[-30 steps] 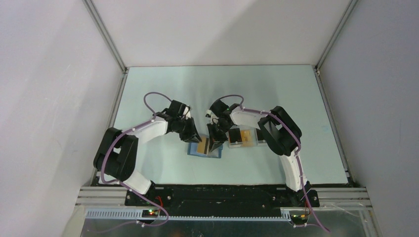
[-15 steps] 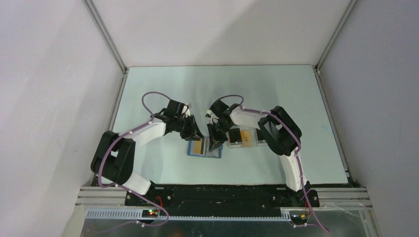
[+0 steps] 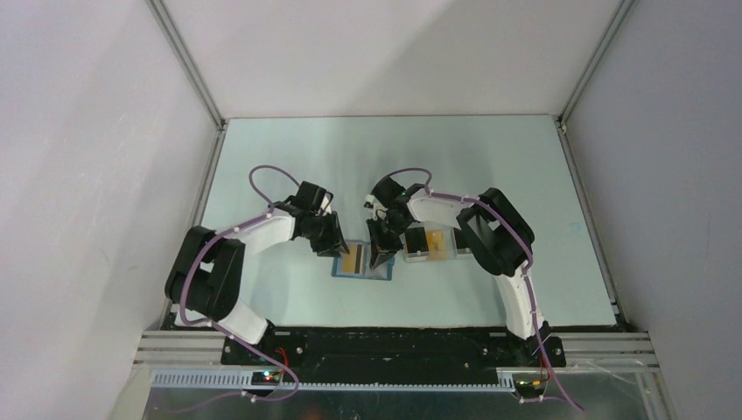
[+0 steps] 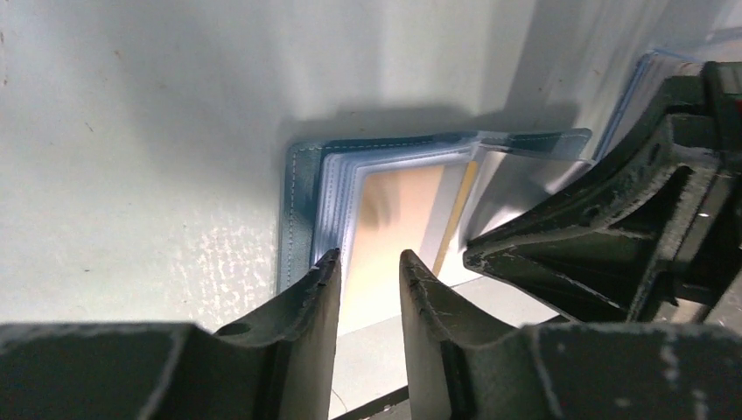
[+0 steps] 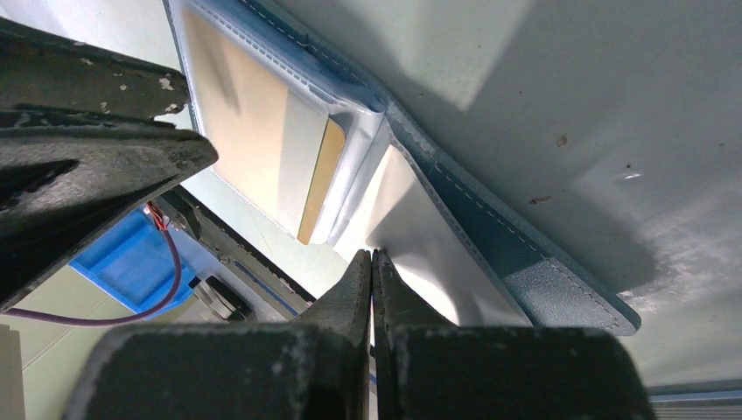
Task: Put the credit cards into the card holder
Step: Turn over the card slot in the card holder.
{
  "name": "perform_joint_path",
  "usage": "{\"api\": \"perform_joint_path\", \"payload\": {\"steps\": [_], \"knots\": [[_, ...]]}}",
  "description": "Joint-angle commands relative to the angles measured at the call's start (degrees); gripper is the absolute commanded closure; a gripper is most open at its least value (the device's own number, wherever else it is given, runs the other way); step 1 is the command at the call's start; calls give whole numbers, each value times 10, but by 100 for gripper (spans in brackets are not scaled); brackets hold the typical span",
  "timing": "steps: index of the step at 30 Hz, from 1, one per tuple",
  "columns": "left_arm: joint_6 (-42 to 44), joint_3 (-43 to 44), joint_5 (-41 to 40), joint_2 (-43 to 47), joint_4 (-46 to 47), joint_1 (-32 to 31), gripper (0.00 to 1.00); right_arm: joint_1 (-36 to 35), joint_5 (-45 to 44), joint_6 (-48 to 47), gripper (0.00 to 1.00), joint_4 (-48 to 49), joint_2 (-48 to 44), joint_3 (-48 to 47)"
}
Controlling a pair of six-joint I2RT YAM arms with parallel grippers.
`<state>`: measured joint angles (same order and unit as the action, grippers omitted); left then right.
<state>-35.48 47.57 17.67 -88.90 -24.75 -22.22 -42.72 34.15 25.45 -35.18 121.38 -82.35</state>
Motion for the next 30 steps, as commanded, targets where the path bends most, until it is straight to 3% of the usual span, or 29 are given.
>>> {"api": "perform_joint_path", "payload": {"steps": [1, 15, 30], "knots": [[17, 7, -13, -12, -3, -5, 64, 1, 2, -3, 100, 2, -3, 4], [10, 26, 55, -34, 17, -16, 66, 1, 7, -2, 100, 4, -1, 3], [-25, 28, 145, 16, 54, -15, 74, 1, 9, -5, 100, 3, 1, 3]]}}
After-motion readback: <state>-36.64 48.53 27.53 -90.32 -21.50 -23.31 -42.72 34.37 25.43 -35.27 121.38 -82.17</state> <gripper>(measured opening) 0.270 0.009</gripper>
